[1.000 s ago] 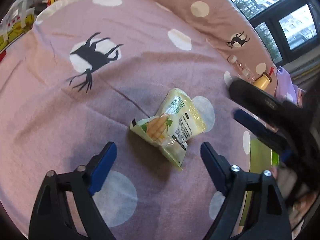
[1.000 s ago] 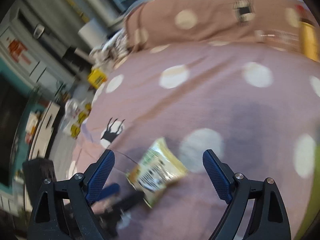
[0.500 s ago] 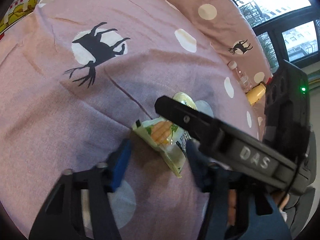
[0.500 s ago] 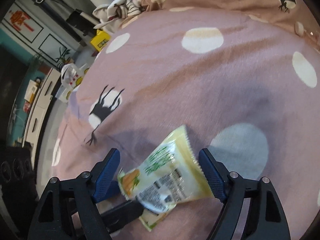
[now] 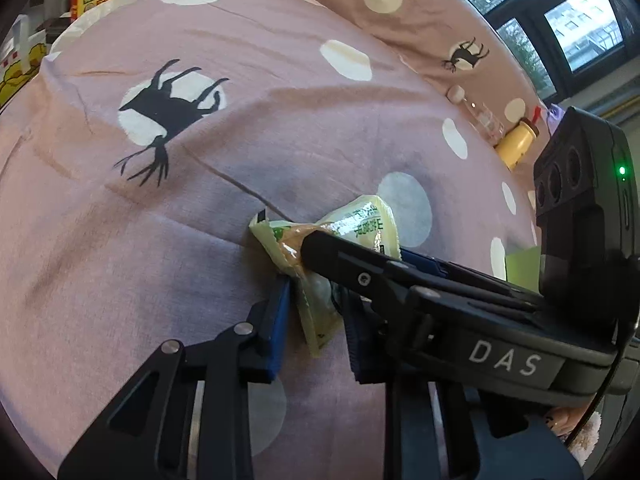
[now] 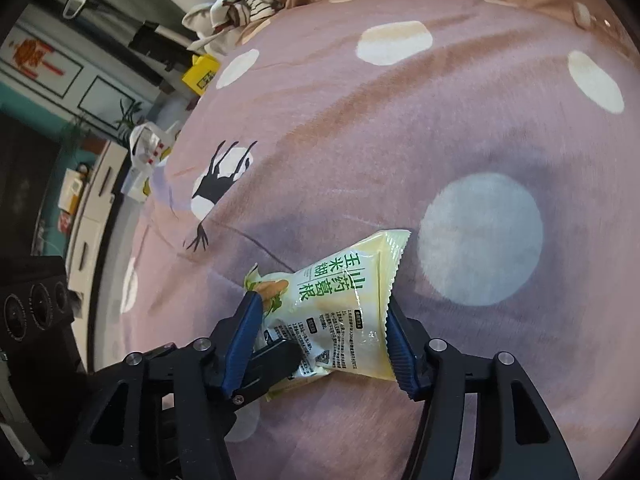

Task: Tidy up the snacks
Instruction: 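Grasp and lift the white-green corn snack pack with the right gripper, then carry the corn snack pack toward the green-rimmed box with the right gripper, then lower the corn snack pack into the box and open the right gripper, then lift the open right gripper out of the box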

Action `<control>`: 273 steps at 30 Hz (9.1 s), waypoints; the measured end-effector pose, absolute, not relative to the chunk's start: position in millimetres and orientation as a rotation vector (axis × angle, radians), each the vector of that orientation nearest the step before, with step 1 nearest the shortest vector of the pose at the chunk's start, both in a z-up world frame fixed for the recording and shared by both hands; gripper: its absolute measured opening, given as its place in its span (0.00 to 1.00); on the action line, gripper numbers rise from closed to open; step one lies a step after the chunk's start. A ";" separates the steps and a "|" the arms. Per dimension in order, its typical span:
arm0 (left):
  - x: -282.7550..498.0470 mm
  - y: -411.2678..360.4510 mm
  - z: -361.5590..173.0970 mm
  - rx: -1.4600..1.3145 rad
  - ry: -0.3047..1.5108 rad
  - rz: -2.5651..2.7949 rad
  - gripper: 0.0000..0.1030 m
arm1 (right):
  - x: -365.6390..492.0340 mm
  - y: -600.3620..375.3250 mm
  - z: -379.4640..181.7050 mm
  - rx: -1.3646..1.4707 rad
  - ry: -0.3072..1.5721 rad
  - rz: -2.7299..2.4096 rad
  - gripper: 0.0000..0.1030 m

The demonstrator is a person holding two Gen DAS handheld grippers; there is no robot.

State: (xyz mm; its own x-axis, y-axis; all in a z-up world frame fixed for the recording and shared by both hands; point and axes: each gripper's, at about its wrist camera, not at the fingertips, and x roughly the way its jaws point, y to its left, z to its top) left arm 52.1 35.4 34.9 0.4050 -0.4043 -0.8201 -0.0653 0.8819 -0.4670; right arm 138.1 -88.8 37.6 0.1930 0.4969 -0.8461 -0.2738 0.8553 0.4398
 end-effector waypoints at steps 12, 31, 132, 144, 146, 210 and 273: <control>49.5 5.0 46.8 -0.276 1.101 -0.290 0.21 | 117.3 -109.2 44.4 0.334 1.234 0.512 0.51; 17.4 -25.2 77.1 -0.157 0.964 -0.494 0.24 | 51.3 -137.9 88.7 0.463 1.028 0.299 0.51; -21.2 -249.4 156.1 0.124 0.713 -0.808 0.26 | -39.0 -353.6 160.4 0.637 0.690 0.037 0.53; -20.7 -281.4 149.3 0.154 0.734 -0.867 0.26 | -46.8 -390.0 148.6 0.703 0.687 -0.023 0.53; -20.9 -285.2 147.8 0.157 0.736 -0.873 0.26 | -47.0 -394.1 146.5 0.712 0.688 -0.029 0.53; 4.6 -326.2 93.1 0.095 0.976 -0.971 0.30 | -39.7 -439.5 94.4 0.829 0.839 -0.182 0.54; -11.6 -285.8 135.5 0.087 0.792 -0.749 0.99 | -78.3 -451.3 134.9 0.805 0.693 -0.351 0.81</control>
State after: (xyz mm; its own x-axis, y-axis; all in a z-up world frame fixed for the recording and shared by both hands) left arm -11.6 -285.8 135.5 0.4627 -0.5771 -0.6729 0.6398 0.7428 -0.1972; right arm -78.3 -451.3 134.9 0.7285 -0.0313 -0.6843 0.5333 0.6530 0.5378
